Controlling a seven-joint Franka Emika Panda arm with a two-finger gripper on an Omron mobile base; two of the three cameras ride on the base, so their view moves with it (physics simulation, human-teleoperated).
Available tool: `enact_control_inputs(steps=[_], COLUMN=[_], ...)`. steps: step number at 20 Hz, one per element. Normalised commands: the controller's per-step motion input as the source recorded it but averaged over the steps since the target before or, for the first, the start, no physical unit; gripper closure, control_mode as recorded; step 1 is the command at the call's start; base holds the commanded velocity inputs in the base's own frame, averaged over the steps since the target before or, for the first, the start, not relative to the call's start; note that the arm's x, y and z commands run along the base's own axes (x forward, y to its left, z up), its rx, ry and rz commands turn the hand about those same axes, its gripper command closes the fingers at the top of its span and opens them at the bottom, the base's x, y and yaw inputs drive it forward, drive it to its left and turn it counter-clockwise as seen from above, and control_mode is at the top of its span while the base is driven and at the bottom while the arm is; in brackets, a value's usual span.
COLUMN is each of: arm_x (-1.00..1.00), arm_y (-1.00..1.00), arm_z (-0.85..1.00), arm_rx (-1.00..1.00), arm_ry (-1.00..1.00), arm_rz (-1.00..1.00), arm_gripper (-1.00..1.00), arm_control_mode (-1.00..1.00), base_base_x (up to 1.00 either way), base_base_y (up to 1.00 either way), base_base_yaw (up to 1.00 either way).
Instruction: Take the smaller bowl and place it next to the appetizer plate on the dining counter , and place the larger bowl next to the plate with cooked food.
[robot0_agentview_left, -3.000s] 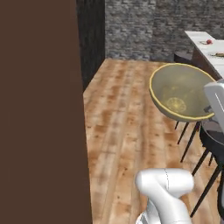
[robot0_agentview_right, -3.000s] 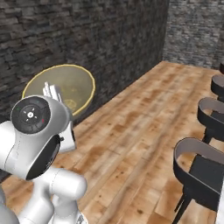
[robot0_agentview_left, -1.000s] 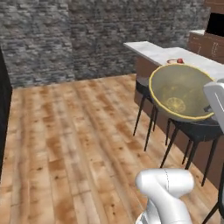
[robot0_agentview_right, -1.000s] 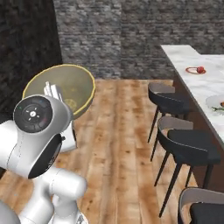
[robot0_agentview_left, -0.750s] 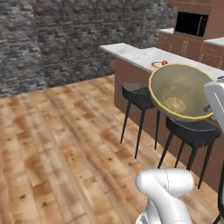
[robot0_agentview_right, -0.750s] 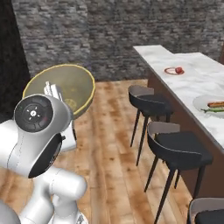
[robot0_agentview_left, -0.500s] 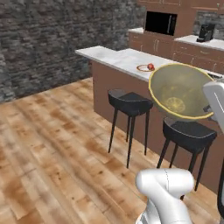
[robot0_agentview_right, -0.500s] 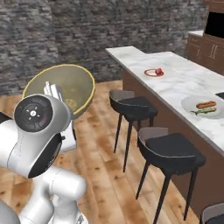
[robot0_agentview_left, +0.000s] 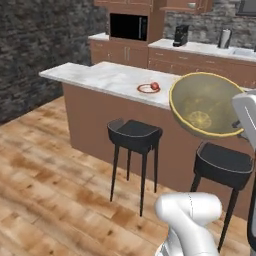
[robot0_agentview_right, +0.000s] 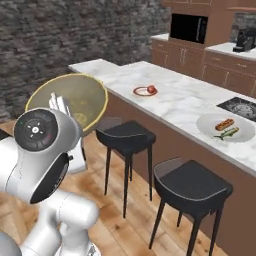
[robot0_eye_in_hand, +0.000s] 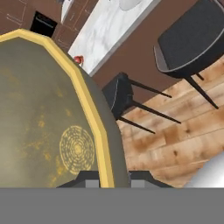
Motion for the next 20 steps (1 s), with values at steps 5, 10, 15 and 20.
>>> enact_control_inputs(steps=[5, 10, 15, 20], arm_x=[0.0, 0.0, 0.0, 0.0], arm_y=[0.0, 0.0, 0.0, 0.0], arm_z=[0.0, 0.0, 0.0, 0.0], arm_rx=[0.0, 0.0, 0.0, 0.0], arm_ry=[0.0, 0.0, 0.0, 0.0], arm_rz=[0.0, 0.0, 0.0, 0.0], arm_gripper=[1.0, 1.0, 1.0, 1.0], arm_control_mode=[1.0, 1.0, 1.0, 1.0], base_base_x=[0.57, 0.58, 0.68, 0.77], base_base_y=[0.0, -0.18, 0.01, 0.22], base_base_yaw=[-0.47, -0.48, -0.49, -0.36])
